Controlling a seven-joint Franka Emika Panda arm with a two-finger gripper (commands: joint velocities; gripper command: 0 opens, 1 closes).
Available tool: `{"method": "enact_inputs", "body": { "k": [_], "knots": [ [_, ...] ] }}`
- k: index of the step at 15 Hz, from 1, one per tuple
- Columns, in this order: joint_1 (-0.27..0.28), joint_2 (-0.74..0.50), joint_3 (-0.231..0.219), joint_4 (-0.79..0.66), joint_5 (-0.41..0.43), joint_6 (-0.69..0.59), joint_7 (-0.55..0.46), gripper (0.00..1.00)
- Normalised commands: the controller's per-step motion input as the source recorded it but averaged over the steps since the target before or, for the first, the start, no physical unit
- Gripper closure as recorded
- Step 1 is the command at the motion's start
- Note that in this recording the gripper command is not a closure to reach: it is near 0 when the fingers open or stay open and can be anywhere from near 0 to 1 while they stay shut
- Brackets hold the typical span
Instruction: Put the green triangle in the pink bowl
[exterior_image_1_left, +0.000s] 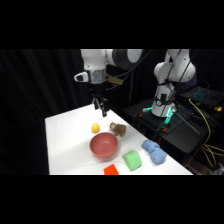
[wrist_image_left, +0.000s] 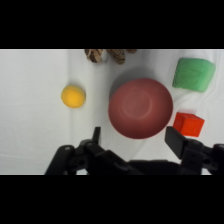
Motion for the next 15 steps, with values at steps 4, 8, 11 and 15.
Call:
{"method": "enact_inputs", "body": {
  "k": [4,8,11,15],
  "knots": [
    [-0.01,0.0,0.016,0.01,-0.08,0.03,0.08,0.0],
    [0.075,0.1,0.072,0.03,-0.104,0.13,0.26,0.0],
    [0.163,0.24,0.122,0.07,-0.095,0.17,0.3,0.0],
    [0.197,0.21,0.106,0.09,-0.129,0.1,0.27,0.0]
  ]
}}
